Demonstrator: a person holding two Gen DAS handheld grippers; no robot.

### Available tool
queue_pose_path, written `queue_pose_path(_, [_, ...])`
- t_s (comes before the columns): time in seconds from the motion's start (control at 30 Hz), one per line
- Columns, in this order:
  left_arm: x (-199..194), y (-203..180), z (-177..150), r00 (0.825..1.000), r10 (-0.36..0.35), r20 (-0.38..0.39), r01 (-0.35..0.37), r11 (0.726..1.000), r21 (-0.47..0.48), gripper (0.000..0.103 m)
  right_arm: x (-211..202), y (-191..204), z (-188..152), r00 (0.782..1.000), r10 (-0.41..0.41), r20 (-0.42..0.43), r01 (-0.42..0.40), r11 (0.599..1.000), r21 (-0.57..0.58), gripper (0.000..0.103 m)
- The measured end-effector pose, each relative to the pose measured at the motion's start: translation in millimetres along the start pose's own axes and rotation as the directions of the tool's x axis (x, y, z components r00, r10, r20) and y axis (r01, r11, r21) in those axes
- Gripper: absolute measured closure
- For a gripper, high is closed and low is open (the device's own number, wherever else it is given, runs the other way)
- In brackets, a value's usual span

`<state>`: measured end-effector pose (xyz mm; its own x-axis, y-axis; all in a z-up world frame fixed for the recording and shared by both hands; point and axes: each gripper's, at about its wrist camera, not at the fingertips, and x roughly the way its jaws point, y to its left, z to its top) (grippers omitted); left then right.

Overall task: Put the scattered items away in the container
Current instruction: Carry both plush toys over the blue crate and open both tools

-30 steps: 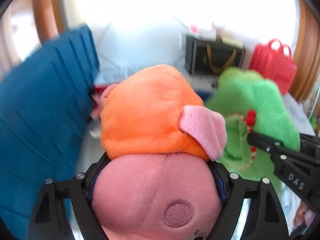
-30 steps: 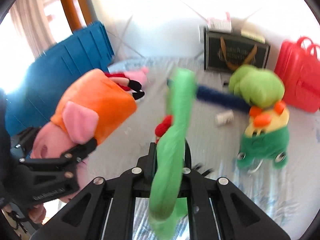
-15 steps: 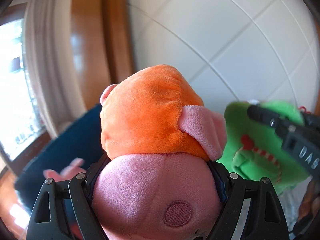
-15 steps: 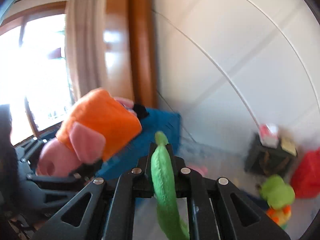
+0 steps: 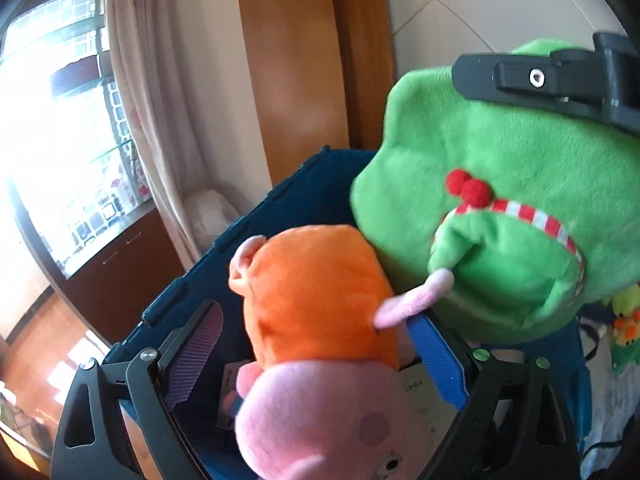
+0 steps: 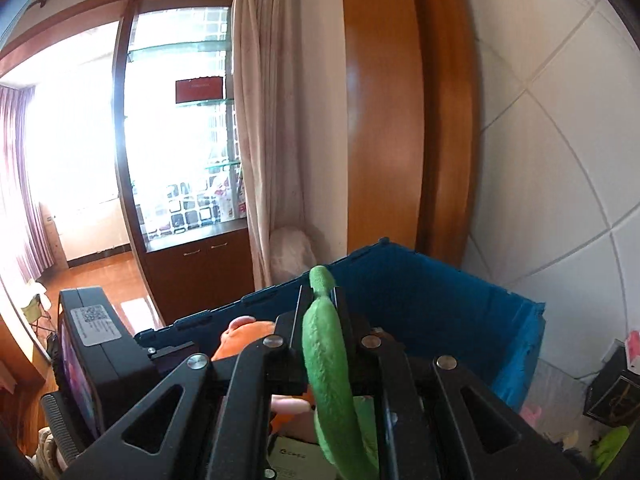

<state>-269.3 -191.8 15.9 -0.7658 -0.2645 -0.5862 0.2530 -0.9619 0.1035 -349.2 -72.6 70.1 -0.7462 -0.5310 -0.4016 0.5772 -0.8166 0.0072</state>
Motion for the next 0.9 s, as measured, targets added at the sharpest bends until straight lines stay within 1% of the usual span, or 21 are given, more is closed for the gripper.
queue_pose_path(0.03, [-0.2,5.6,-1.5,1.000,-0.005,0.001,0.005,1.000,-0.004,0.003,7.8,2.7,-2.3,1.000,-0.005,-0.013,0.005,1.000,0.002,0.094])
queue_pose_path(0.13, [0.7,23.5,-6.8,1.000,-0.027,-0.007,0.027,1.000,-0.017,0.003,21.6,0.8,-10.6,0.996,-0.056,-0.062,0.057,0.998,0.019,0.094])
queue_pose_path(0.2, [7.1,26.4,-8.7,0.998,-0.054,-0.020,0.053,0.998,-0.023,0.003,26.0,-4.1,-18.1,0.992,-0.085,-0.097,0.088,0.995,0.035,0.093])
queue_pose_path(0.23, [10.8,27.2,-8.5,0.998,-0.066,-0.024,0.066,0.998,-0.026,0.003,27.5,-8.0,-23.0,0.989,-0.098,-0.113,0.103,0.994,0.041,0.091])
queue_pose_path(0.3, [8.2,22.0,-12.9,0.997,-0.075,-0.019,0.075,0.997,-0.017,0.003,25.2,-15.0,-32.9,0.983,-0.120,-0.136,0.130,0.990,0.062,0.083])
queue_pose_path(0.33, [-0.3,16.3,-15.4,0.997,-0.076,-0.013,0.076,0.997,-0.009,0.003,23.1,-17.7,-36.4,0.981,-0.133,-0.145,0.144,0.987,0.071,0.076])
queue_pose_path(0.37, [-2.3,13.4,-15.3,0.996,-0.088,-0.009,0.088,0.996,-0.004,0.003,19.9,-20.3,-39.5,0.978,-0.146,-0.149,0.159,0.984,0.082,0.071])
queue_pose_path(0.43, [-10.8,3.6,-15.6,0.994,-0.110,0.002,0.110,0.994,0.001,0.003,3.3,-25.0,-42.1,0.975,-0.170,-0.141,0.184,0.978,0.094,0.057])
queue_pose_path(0.47, [-14.8,-1.4,-16.1,0.993,-0.116,0.007,0.116,0.993,0.007,0.003,-4.4,-25.4,-41.2,0.973,-0.188,-0.133,0.201,0.975,0.095,0.054])
queue_pose_path(0.57, [-31.1,-20.1,-16.5,0.990,-0.139,0.024,0.139,0.990,0.023,0.003,-27.0,-31.1,-38.3,0.964,-0.241,-0.112,0.252,0.963,0.098,0.041])
queue_pose_path(0.6, [-35.2,-24.8,-17.3,0.988,-0.148,0.029,0.148,0.989,0.026,0.003,-35.5,-34.7,-38.1,0.961,-0.256,-0.102,0.267,0.958,0.108,0.038])
queue_pose_path(0.67, [-42.6,-33.2,-19.3,0.986,-0.162,0.040,0.160,0.987,0.030,0.003,-51.3,-41.5,-41.8,0.955,-0.283,-0.089,0.293,0.948,0.128,0.023])
queue_pose_path(0.83, [-61.4,-57.6,-22.8,0.981,-0.185,0.063,0.183,0.982,0.037,0.003,-87.6,-54.6,-53.2,0.947,-0.316,-0.067,0.322,0.934,0.153,0.020])
queue_pose_path(0.9, [-69.7,-70.7,-24.3,0.978,-0.198,0.070,0.195,0.980,0.044,0.003,-100.6,-60.8,-57.5,0.943,-0.326,-0.060,0.331,0.930,0.160,0.014])
